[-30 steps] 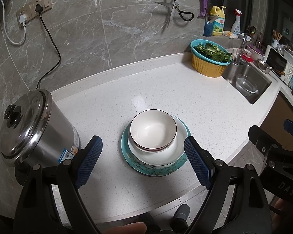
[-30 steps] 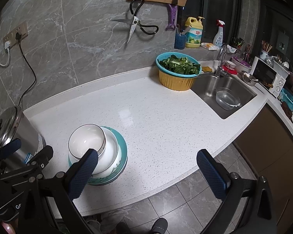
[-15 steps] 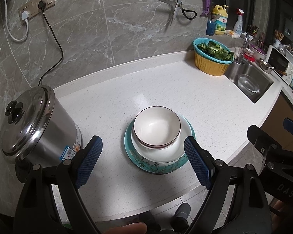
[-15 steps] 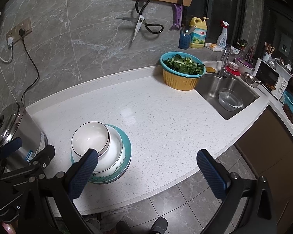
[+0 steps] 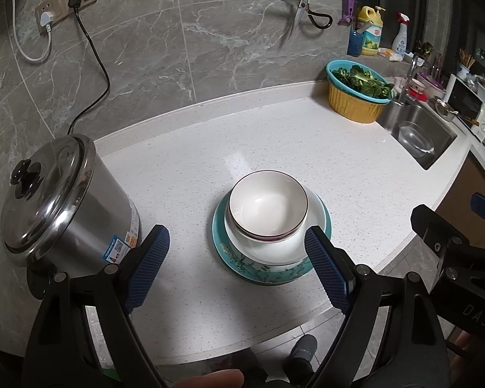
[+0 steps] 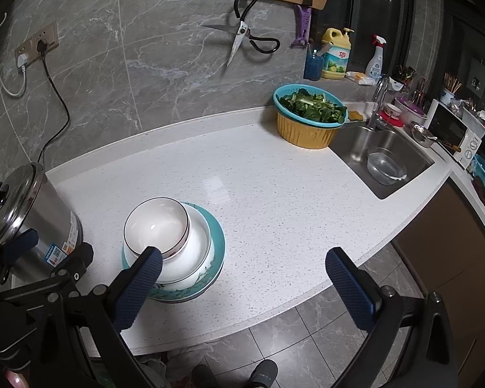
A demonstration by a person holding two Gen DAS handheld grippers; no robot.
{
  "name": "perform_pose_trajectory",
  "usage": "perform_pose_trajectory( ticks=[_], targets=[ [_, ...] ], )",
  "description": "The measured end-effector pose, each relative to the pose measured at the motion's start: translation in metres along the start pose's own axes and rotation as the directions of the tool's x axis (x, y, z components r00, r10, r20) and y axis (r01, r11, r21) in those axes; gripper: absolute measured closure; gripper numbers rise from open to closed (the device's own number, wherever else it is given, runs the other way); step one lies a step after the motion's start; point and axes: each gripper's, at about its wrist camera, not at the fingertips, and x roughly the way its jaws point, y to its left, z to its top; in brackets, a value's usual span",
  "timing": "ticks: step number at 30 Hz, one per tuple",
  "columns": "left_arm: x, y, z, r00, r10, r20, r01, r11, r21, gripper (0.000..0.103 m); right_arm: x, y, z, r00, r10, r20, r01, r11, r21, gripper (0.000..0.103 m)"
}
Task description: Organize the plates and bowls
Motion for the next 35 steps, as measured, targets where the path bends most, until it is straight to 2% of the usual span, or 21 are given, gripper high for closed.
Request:
perform_pose_trajectory(
  ticks=[35],
  targets=[
    [0.017, -0.002, 0.001, 1.0, 0.005, -0.017, -0.005, 1.0, 0.021, 0.014, 0.005, -0.004, -0.009, 1.0, -0.007, -0.019, 0.008, 1.0, 0.01, 0.0]
  ],
)
